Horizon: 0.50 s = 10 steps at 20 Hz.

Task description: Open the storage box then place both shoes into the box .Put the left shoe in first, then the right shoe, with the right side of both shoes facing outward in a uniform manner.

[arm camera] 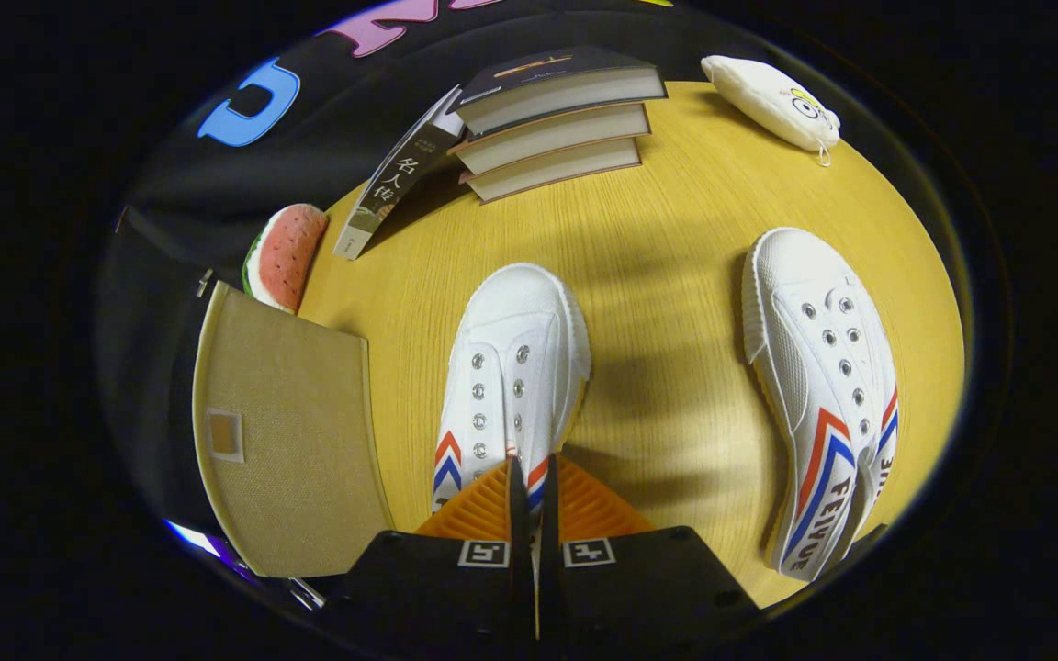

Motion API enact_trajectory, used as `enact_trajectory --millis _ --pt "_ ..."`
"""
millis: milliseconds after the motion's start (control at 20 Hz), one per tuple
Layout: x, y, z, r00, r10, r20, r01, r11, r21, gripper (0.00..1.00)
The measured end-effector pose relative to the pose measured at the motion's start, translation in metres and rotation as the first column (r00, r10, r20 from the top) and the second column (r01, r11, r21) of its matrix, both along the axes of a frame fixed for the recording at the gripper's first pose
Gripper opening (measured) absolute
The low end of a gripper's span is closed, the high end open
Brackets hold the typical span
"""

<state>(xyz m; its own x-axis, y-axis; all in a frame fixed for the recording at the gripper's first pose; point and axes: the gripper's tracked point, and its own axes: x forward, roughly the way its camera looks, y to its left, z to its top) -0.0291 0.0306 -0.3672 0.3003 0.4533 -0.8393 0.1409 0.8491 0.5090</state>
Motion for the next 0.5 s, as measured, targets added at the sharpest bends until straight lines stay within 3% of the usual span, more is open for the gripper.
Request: enact_trajectory --millis 200,500 --pt "-0.005 -0.001 0.019 1.000 -0.011 0.017 0.010 1.000 0.019 0.06" --pt "-0.002 -0.009 0.057 0.995 -0.099 0.032 0.097 0.993 0.072 0.06"
